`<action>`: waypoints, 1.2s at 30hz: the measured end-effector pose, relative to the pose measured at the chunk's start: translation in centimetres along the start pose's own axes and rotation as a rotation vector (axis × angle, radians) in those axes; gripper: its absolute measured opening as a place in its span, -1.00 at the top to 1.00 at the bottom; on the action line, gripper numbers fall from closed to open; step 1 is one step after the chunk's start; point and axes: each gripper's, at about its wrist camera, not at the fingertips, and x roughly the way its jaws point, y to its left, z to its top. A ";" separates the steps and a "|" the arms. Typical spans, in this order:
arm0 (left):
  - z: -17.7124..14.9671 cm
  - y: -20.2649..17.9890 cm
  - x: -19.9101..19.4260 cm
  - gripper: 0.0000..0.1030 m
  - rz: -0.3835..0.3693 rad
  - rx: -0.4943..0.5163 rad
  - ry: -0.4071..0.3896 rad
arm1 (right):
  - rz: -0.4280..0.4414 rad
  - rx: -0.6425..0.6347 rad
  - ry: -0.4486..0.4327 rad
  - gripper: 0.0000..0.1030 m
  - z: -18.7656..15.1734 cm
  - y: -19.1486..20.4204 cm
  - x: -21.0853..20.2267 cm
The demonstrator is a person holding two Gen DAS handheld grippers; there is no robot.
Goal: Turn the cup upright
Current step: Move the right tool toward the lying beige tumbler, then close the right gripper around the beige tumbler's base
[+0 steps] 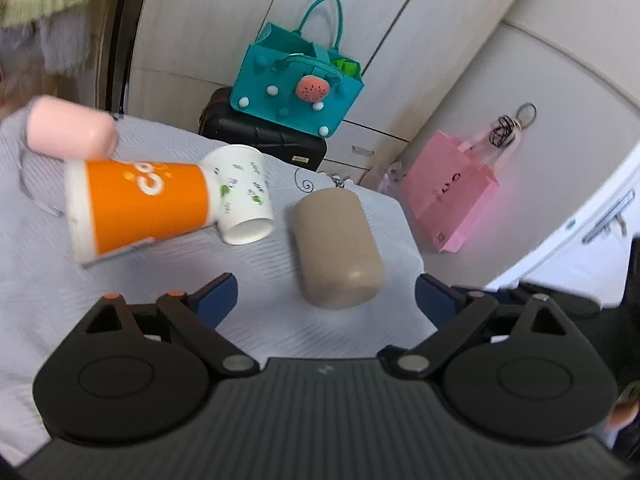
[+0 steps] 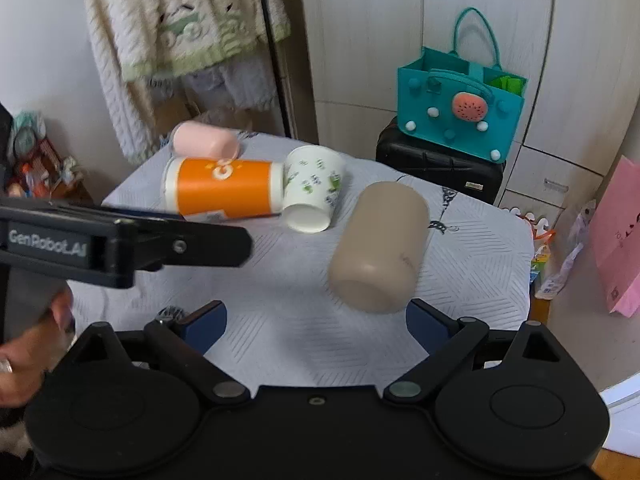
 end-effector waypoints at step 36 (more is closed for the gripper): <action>1.3 2.1 10.9 0.04 -0.097 -0.230 0.088 | 0.054 0.210 0.018 -0.63 1.2 -5.7 9.4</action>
